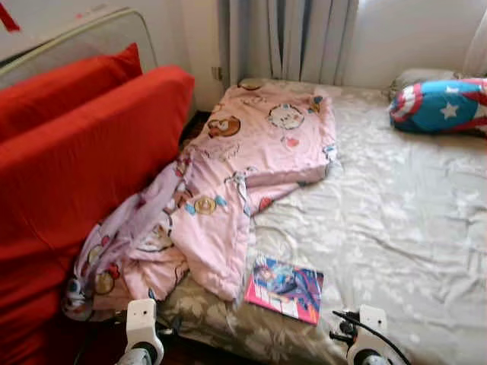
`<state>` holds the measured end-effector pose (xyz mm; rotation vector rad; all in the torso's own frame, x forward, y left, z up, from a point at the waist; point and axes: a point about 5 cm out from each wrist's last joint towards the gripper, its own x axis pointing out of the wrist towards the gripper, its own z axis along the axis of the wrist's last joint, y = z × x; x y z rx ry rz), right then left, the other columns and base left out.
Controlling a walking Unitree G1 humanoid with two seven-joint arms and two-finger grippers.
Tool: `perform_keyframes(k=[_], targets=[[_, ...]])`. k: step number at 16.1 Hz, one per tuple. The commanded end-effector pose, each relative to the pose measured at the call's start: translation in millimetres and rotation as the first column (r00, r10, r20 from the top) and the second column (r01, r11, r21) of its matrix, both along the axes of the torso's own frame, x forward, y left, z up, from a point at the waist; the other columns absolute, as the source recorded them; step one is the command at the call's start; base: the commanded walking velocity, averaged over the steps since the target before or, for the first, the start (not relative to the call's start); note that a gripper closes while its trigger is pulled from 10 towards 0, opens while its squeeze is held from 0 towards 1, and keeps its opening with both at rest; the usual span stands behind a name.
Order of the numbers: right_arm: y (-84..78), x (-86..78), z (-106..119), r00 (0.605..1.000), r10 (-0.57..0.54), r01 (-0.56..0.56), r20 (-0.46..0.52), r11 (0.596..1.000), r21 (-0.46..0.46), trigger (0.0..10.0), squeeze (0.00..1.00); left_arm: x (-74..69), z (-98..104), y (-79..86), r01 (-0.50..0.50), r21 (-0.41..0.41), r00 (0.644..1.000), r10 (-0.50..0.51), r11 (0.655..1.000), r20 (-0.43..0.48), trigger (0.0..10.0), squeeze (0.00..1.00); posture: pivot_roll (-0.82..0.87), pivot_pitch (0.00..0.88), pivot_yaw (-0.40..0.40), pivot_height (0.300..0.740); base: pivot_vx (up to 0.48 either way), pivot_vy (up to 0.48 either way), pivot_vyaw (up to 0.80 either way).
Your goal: Clean up the room
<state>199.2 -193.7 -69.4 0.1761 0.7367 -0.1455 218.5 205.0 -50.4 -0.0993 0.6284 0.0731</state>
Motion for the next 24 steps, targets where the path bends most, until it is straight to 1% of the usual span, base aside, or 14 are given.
perform_keyframes(k=[1,3,5,7,8,10,12,14,15,16,17,20,24], targets=[[-1.9,-4.5,-3,0.999,-0.026,0.026,-0.036,1.000,0.001,10.0,0.00,-8.9,-9,-1.6,0.018,0.008,0.997,-0.018,1.000,-0.079,10.0,0.00,-0.01,0.000,-0.012,0.740,0.000,0.000,0.00],[-4.6,-11.1,-7,0.997,-0.048,0.048,-0.064,0.999,-0.003,10.0,0.00,-16.0,-16,-1.3,0.019,0.019,0.990,-0.016,1.000,-0.138,10.0,0.00,-0.02,0.000,-0.005,0.740,0.000,0.000,0.00],[-7.9,-22.3,-13,0.991,-0.082,0.082,-0.107,0.997,-0.007,10.0,0.00,-29.7,-24,2.9,0.029,0.028,0.980,-0.023,0.999,-0.198,10.0,0.00,-0.01,0.000,-0.001,0.740,0.000,0.000,0.00],[-5.1,-31.0,-18,0.985,-0.094,0.096,-0.142,0.995,0.002,10.0,0.00,-43.2,-28,15.4,-0.003,0.039,0.973,0.012,0.999,-0.230,10.0,0.00,0.00,0.000,0.003,0.740,0.000,0.000,0.00],[-0.4,-33.7,-20,0.985,-0.074,0.077,-0.157,0.997,0.013,10.0,0.00,-48.7,-29,23.0,-0.018,0.040,0.971,0.027,0.999,-0.237,10.0,0.00,0.00,0.000,0.003,0.740,0.000,0.000,0.00],[2.1,-32.0,-19,0.985,-0.068,0.071,-0.159,0.997,0.014,10.0,0.00,-45.6,-28,22.1,-0.023,0.044,0.971,0.033,0.999,-0.237,10.0,0.00,0.00,0.000,0.015,0.740,0.000,0.000,0.00],[3.9,-27.2,-17,0.987,-0.076,0.080,-0.141,0.997,0.022,10.0,0.00,-40.9,-27,18.1,-0.010,0.044,0.972,0.020,0.999,-0.233,10.0,0.00,-0.01,0.000,0.022,0.740,0.000,0.000,0.00],[4.1,-26.3,-17,0.987,-0.080,0.085,-0.139,0.996,0.030,10.0,0.00,-42.3,-29,16.1,-0.014,0.043,0.969,0.024,0.999,-0.246,10.0,0.00,0.00,0.000,0.020,0.740,0.000,0.000,0.00],[6.2,-29.0,-19,0.986,-0.050,0.054,-0.160,0.998,0.020,10.0,0.00,-44.3,-30,16.8,-0.008,0.046,0.967,0.020,0.999,-0.256,10.0,0.00,-0.01,0.000,0.022,0.740,0.000,0.000,0.00],[7.1,-30.3,-19,0.986,-0.043,0.046,-0.163,0.999,0.018,10.0,0.00,-44.8,-30,17.9,-0.008,0.048,0.966,0.020,0.999,-0.257,10.0,0.00,0.00,0.000,0.022,0.740,0.000,0.000,0.00],[7.2,-32.7,-20,0.985,-0.038,0.039,-0.170,0.999,0.002,10.0,0.00,-45.5,-29,20.9,-0.012,0.050,0.966,0.024,0.999,-0.258,10.0,0.00,0.00,0.000,0.021,0.740,0.000,0.000,0.80],[7.1,-36.7,-22,0.983,-0.035,0.036,-0.181,0.999,0.004,10.0,0.00,-49.2,-29,26.8,-0.024,0.056,0.964,0.038,0.998,-0.262,10.0,0.00,-0.01,0.000,0.019,0.740,0.000,0.000,0.80],[5.5,-37.7,-22,0.982,-0.017,0.017,-0.187,1.000,-0.002,10.0,0.00,-54.0,-32,25.9,-0.026,0.058,0.961,0.040,0.998,-0.273,10.0,0.00,-0.01,0.000,0.008,0.740,0.000,0.000,0.80]])
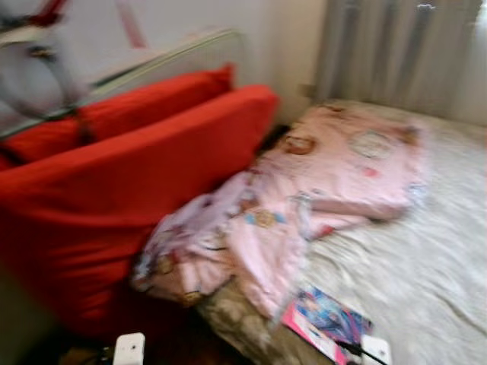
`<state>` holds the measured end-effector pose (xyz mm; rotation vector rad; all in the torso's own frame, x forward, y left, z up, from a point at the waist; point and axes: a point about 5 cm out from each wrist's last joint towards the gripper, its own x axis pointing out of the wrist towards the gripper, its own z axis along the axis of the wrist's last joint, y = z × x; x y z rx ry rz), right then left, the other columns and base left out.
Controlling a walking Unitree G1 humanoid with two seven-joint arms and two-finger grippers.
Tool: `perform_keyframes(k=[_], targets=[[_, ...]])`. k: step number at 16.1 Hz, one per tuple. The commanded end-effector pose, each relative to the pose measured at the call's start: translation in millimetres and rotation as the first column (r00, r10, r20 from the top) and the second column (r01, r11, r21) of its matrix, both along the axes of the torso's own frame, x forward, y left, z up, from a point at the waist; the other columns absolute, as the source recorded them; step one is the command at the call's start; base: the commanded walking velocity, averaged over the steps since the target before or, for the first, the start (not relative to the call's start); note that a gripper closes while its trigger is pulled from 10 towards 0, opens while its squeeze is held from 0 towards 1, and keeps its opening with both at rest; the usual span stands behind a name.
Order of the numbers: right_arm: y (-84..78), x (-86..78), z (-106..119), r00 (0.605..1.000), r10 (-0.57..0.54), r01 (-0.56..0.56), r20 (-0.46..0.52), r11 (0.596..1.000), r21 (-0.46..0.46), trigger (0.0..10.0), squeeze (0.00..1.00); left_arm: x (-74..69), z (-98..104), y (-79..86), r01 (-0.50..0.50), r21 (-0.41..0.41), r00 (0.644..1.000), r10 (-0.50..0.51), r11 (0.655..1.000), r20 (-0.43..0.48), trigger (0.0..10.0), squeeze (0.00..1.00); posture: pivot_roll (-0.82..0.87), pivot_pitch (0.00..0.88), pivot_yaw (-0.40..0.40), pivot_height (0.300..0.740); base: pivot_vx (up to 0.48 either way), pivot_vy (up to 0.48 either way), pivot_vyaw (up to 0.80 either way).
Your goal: Clean up the room
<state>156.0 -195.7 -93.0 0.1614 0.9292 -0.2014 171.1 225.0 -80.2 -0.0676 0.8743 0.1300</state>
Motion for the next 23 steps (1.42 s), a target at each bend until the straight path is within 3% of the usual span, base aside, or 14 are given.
perform_keyframes(k=[1,4,7,9,13,16,18,23], targets=[[7.8,5.7,1,1.000,0.013,-0.013,0.010,1.000,0.016,10.0,0.00,-8.0,-3,2.9,0.001,0.016,1.000,-0.001,1.000,-0.032,10.0,0.00,-0.01,0.000,0.006,0.740,0.000,0.000,0.80],[9.2,7.4,2,0.999,0.030,-0.030,0.014,0.999,0.014,10.0,0.00,-6.3,-6,-14.9,-0.008,0.006,0.999,0.009,1.000,-0.033,10.0,0.00,-0.01,0.000,-0.002,0.740,0.000,0.000,0.80],[6.7,7.1,2,1.000,0.027,-0.027,0.013,0.999,0.020,10.0,0.00,4.7,-5,-36.2,0.006,-0.009,1.000,-0.007,1.000,-0.017,10.0,0.00,-0.01,0.000,-0.014,0.740,0.000,0.000,0.53],[5.3,7.1,2,1.000,0.021,-0.021,0.012,1.000,0.021,10.0,0.00,7.4,-4,-39.8,0.010,-0.010,1.000,-0.010,1.000,-0.011,10.0,0.00,-0.01,0.000,-0.015,0.740,0.000,0.000,0.00],[5.1,6.9,2,1.000,0.005,-0.005,0.009,1.000,0.014,10.0,0.00,10.1,-1,-23.4,0.007,0.010,1.000,-0.007,1.000,0.007,10.0,0.00,0.00,0.000,-0.014,0.740,0.000,0.000,0.00],[7.4,4.0,0,1.000,-0.001,0.001,-0.004,1.000,0.020,10.0,0.00,-7.4,-1,9.2,-0.020,0.038,1.000,0.021,0.999,-0.022,10.0,0.00,0.01,0.000,-0.003,0.740,0.000,0.000,0.00],[6.7,1.1,-1,1.000,-0.010,0.010,-0.013,1.000,0.021,10.0,0.00,-17.4,-3,16.9,-0.025,0.046,0.999,0.027,0.999,-0.046,10.0,0.00,0.01,0.000,-0.001,0.740,0.000,0.000,0.00],[7.9,-2.0,-2,1.000,-0.007,0.008,-0.024,1.000,0.027,10.0,0.00,-23.9,-7,12.1,-0.016,0.034,0.998,0.018,0.999,-0.062,10.0,0.00,0.01,0.000,0.004,0.740,0.000,0.000,0.00]])
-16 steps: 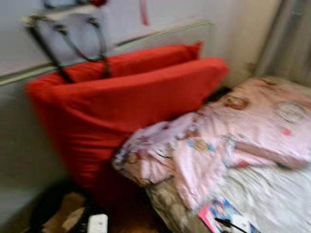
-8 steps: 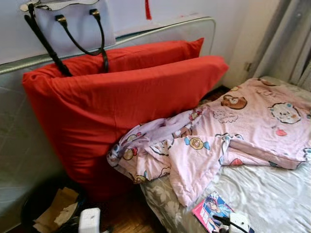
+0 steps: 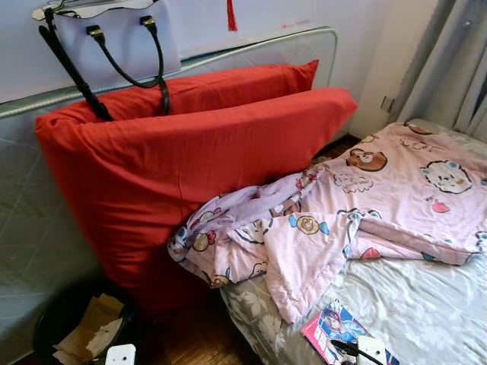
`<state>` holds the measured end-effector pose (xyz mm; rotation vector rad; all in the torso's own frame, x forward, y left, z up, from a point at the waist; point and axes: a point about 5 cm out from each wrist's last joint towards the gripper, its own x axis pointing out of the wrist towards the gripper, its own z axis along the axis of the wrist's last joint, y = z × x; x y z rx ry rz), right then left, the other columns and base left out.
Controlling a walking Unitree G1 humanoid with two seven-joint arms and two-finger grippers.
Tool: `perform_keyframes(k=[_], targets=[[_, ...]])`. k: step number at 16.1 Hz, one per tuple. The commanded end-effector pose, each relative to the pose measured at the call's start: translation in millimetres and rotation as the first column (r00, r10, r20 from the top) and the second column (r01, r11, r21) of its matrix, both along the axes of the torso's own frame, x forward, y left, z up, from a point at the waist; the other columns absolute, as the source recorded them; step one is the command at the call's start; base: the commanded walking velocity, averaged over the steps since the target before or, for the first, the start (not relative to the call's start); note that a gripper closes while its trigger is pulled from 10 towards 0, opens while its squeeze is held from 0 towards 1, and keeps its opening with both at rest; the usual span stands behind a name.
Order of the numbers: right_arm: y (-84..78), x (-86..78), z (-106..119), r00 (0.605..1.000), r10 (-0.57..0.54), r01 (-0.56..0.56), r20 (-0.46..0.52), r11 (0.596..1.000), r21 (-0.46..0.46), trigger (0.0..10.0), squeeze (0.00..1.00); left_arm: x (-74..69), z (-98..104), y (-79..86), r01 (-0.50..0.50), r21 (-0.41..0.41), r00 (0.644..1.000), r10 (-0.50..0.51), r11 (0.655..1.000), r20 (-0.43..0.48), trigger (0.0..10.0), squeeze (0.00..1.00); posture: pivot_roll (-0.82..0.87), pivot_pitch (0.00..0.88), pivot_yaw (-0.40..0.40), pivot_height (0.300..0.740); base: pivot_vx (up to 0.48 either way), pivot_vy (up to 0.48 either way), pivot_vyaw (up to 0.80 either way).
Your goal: Clean up the room
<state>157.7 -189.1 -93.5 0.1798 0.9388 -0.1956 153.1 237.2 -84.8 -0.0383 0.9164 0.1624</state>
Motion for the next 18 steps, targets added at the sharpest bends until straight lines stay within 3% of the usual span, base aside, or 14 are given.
perform_keyframes(k=[1,3,8,10,13,14,18], targets=[[1.9,-3.8,-2,1.000,0.004,-0.004,-0.018,1.000,0.011,10.0,0.00,-4.5,-4,-8.3,0.008,-0.009,1.000,-0.008,1.000,-0.020,10.0,0.00,0.01,0.000,0.003,0.740,0.000,0.000,0.00],[2.5,-2.6,-1,1.000,0.014,-0.014,-0.005,1.000,0.012,10.0,0.00,0.4,-4,-16.3,0.013,-0.013,1.000,-0.013,1.000,-0.014,10.0,0.00,0.01,0.000,0.001,0.740,0.000,0.000,0.00],[6.3,-1.2,-1,1.000,0.025,-0.024,-0.007,1.000,0.018,10.0,0.00,23.6,1,-35.1,0.027,-0.018,0.999,-0.027,0.999,0.018,10.0,0.00,0.02,0.000,0.000,0.740,0.000,0.000,0.80],[7.0,-1.1,-1,1.000,0.028,-0.028,-0.005,0.999,0.020,10.0,0.00,26.5,2,-37.8,0.030,-0.018,0.999,-0.030,0.999,0.024,10.0,0.00,0.01,0.000,0.000,0.740,0.000,0.000,0.69],[7.7,-1.9,-2,1.000,0.014,-0.014,-0.010,0.999,0.034,10.0,0.00,25.2,4,-25.9,0.024,-0.007,0.999,-0.024,1.000,0.025,10.0,0.00,0.02,0.000,0.001,0.740,0.000,0.000,0.00],[8.6,-2.3,-2,1.000,0.024,-0.023,-0.013,0.999,0.044,10.0,0.00,21.2,5,-11.6,0.010,-0.003,1.000,-0.010,1.000,0.025,10.0,0.00,0.02,0.000,0.001,0.740,0.000,0.000,0.00],[9.4,-3.2,-3,1.000,0.020,-0.019,-0.018,0.998,0.052,10.0,0.00,21.5,6,-8.7,-0.002,-0.005,1.000,0.002,1.000,0.023,10.0,0.00,0.02,0.000,0.001,0.740,0.000,0.068,0.00]])
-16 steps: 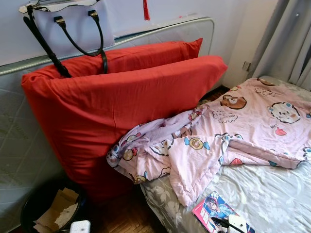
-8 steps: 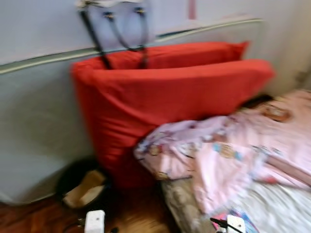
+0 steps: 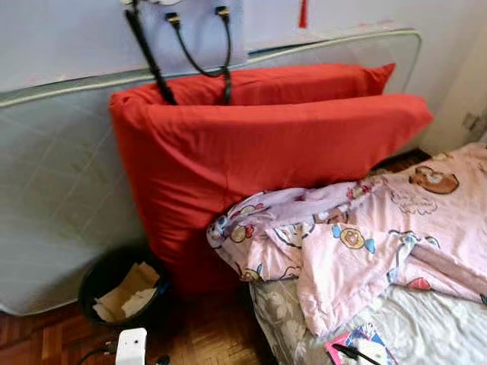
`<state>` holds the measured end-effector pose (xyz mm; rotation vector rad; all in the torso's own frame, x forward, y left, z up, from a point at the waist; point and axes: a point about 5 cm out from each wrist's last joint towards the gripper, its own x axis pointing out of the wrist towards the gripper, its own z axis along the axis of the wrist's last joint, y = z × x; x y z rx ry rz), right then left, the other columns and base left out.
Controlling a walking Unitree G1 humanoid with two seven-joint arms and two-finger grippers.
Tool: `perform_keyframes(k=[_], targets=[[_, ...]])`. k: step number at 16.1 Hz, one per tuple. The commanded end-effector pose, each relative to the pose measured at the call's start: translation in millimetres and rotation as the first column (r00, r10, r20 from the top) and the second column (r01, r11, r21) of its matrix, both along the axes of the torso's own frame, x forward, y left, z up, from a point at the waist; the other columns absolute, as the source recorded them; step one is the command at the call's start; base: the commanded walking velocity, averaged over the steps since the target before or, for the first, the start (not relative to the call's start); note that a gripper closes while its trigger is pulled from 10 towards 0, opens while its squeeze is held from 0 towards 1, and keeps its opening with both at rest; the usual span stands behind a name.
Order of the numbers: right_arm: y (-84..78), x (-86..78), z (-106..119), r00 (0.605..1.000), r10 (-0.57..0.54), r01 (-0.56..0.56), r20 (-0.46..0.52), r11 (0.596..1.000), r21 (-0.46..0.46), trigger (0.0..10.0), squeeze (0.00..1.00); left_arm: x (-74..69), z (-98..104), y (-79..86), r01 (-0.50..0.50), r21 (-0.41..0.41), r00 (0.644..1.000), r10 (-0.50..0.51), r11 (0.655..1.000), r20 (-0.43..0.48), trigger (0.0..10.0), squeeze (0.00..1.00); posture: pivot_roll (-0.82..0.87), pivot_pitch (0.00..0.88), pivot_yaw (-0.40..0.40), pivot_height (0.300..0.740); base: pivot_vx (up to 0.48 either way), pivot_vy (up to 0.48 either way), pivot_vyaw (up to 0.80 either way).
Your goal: Clean up the room
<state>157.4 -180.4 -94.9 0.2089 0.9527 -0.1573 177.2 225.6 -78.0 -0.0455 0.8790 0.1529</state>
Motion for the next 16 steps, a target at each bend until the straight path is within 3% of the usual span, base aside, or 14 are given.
perform_keyframes(k=[1,6,11,16], targets=[[1.2,-2.9,-1,1.000,0.006,-0.006,-0.012,1.000,0.008,10.0,0.00,-1.7,-1,1.4,-0.008,0.001,1.000,0.008,1.000,-0.015,10.0,0.00,0.02,0.000,0.000,0.740,0.000,0.398,0.00],[2.8,-3.1,-2,1.000,0.005,-0.005,-0.014,1.000,0.015,10.0,0.00,-3.1,-3,-3.5,-0.001,-0.003,1.000,0.001,1.000,-0.018,10.0,0.00,0.02,0.000,-0.001,0.740,0.000,0.437,0.00],[4.1,-3.2,-2,1.000,0.009,-0.009,-0.014,1.000,0.019,10.0,0.00,-22.2,-7,12.2,-0.021,0.002,0.999,0.021,1.000,-0.047,10.0,0.00,0.02,0.000,-0.001,0.740,0.000,0.433,0.00],[5.7,-3.1,-2,1.000,0.011,-0.011,-0.015,1.000,0.023,10.0,0.00,-17.0,-11,-17.9,-0.001,-0.019,0.999,0.000,1.000,-0.052,10.0,0.00,0.02,0.000,0.001,0.740,0.000,0.406,0.00]])
